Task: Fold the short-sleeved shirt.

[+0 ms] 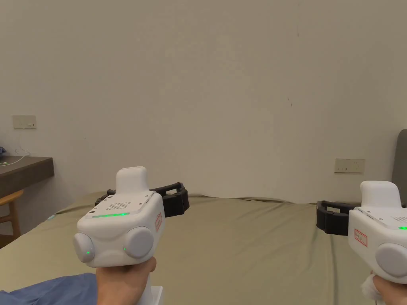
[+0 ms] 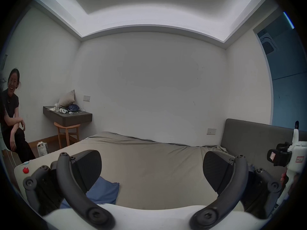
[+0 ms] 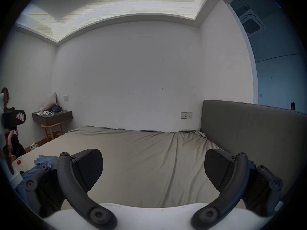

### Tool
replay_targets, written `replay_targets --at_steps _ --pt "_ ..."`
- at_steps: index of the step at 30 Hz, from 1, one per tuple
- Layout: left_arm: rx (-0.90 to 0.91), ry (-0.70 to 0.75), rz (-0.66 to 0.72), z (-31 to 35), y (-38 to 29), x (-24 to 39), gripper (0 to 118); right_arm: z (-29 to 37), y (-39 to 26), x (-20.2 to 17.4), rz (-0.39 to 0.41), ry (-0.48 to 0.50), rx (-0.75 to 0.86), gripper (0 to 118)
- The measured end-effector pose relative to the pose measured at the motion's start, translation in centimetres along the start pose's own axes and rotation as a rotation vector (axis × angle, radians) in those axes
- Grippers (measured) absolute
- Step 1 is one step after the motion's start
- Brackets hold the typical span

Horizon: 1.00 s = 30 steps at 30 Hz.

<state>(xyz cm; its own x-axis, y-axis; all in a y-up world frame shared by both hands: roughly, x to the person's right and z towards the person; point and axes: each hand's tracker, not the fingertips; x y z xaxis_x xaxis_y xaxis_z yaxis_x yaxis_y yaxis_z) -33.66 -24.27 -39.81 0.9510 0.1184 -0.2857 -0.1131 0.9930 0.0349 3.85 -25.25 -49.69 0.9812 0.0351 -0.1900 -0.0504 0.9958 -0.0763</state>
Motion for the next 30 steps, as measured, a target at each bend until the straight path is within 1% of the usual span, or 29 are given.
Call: replay_targets --at_steps 5,10,13,18,21,26,30 --pt "-0.011 -0.001 -0.031 -0.2 -0.3 0.1 118 -0.1 -0.3 0.0 0.019 0.001 -0.019 118" --pt "-0.019 -0.022 -0.013 -0.2 -0.4 0.2 118 0.3 -0.3 0.3 -0.044 -0.006 -0.017 118" --pt "-0.021 -0.032 -0.037 -0.1 -0.4 0.5 118 0.9 -0.2 0.0 -0.06 0.003 -0.028 118" --pt "-0.013 -0.038 -0.076 0.0 -0.7 1.1 118 1.5 -0.4 -0.6 -0.045 0.006 -0.038 118" --pt "-0.028 -0.042 -0.085 -0.1 -0.8 1.2 118 0.6 -0.9 -0.1 -0.061 0.016 -0.058 118" --pt "-0.041 -0.047 -0.113 -0.5 -1.2 1.4 118 1.1 -1.0 -0.6 -0.049 0.011 -0.067 118" --pt "-0.045 -0.055 -0.114 -0.6 -1.4 1.4 118 1.1 -1.0 -0.6 -0.06 0.007 -0.073 118"
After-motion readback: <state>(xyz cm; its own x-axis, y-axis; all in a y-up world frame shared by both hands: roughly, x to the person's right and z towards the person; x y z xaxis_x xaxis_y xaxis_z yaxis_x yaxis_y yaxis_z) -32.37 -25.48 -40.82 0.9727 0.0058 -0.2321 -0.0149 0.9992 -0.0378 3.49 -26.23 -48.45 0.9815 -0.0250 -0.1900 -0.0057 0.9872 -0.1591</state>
